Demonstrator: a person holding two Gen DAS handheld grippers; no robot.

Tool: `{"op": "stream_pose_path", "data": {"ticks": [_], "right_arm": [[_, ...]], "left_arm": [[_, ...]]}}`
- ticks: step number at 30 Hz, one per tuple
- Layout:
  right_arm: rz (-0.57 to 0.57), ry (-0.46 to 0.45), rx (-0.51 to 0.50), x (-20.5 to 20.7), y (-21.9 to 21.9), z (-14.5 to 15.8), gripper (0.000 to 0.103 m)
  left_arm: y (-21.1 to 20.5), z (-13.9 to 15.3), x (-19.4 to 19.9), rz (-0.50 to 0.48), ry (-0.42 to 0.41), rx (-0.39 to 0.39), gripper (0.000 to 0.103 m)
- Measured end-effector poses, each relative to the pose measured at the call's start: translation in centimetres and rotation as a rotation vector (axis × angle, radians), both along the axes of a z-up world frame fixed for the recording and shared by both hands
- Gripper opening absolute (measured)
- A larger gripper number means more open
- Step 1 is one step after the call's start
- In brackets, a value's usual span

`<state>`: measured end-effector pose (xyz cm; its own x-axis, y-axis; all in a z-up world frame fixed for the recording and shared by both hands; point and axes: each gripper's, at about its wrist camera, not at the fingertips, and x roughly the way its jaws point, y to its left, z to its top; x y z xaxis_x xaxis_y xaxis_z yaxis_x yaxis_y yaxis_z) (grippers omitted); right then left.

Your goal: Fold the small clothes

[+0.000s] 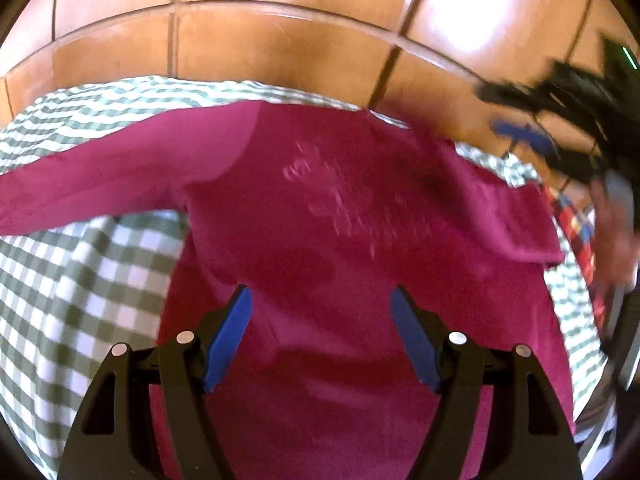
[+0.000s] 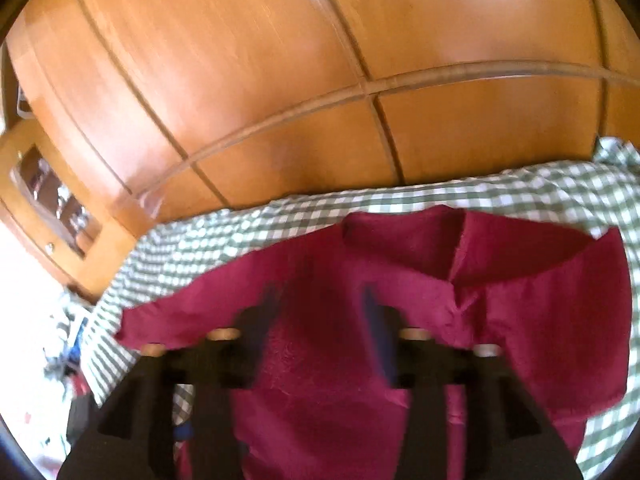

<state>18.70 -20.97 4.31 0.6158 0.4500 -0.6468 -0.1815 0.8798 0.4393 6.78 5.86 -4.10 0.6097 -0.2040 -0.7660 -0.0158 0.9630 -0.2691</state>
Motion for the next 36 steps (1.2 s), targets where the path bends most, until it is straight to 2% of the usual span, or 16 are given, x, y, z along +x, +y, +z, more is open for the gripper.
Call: {"op": "stream_pose_path", "data": {"ticks": [2, 4, 7, 10, 15, 17, 18, 19, 21, 24, 28, 30, 33, 36], "right_arm": [[-0.031, 0.013, 0.021, -1.2, -1.9, -0.5, 0.057], [-0.075, 0.041, 0.018, -2.9, -4.2, -1.7, 0.057], [-0.152, 0.096, -0.019, -6.2, -8.1, -4.1, 0.057], [-0.26, 0.162, -0.047, -8.9, -12.5, -6.8, 0.057], [-0.43, 0.213, -0.071, -10.6, -17.8, -9.0, 0.057], [-0.458, 0.224, -0.089, -10.0, -18.4, -9.5, 0.057], [-0.468, 0.234, -0.099, -9.6, -18.6, -10.0, 0.057], [-0.474, 0.24, -0.105, -9.2, -18.7, -10.3, 0.057], [-0.48, 0.244, -0.112, -7.9, -18.6, -11.0, 0.057], [-0.485, 0.223, -0.115, -5.9, -18.0, -10.9, 0.057], [-0.51, 0.202, -0.116, -3.6, -17.2, -10.7, 0.057], [-0.506, 0.21, -0.144, -3.3, -16.6, -11.1, 0.057], [-0.461, 0.211, -0.238, -3.7, -15.3, -11.1, 0.057], [-0.413, 0.213, -0.288, -5.0, -15.0, -10.1, 0.057]], "left_arm": [[0.4, -0.1, 1.1, 0.009, 0.019, -0.033, 0.068], [0.6, -0.1, 2.5, 0.017, 0.032, -0.059, 0.059], [0.3, -0.2, 5.0, 0.004, 0.045, -0.091, 0.058], [-0.9, -0.5, 7.3, -0.017, 0.061, -0.084, 0.058], [-3.3, -1.9, 11.0, -0.027, 0.106, -0.048, 0.058], [-4.6, -1.6, 11.6, -0.044, 0.096, -0.016, 0.042], [-5.0, -1.3, 11.9, -0.065, 0.097, -0.013, 0.011], [-5.5, -0.8, 12.3, -0.092, 0.102, -0.018, 0.006], [-5.3, 1.1, 12.2, -0.094, 0.048, -0.035, 0.006], [-4.0, 4.0, 11.8, -0.087, -0.013, -0.112, 0.006], [-1.5, 6.7, 10.7, -0.048, -0.087, -0.104, 0.006], [-0.8, 6.4, 10.6, -0.02, -0.085, -0.07, 0.006], [0.6, 3.7, 11.6, 0.026, -0.012, -0.017, 0.006], [1.1, 0.2, 12.5, 0.041, 0.083, 0.047, 0.006]]}}
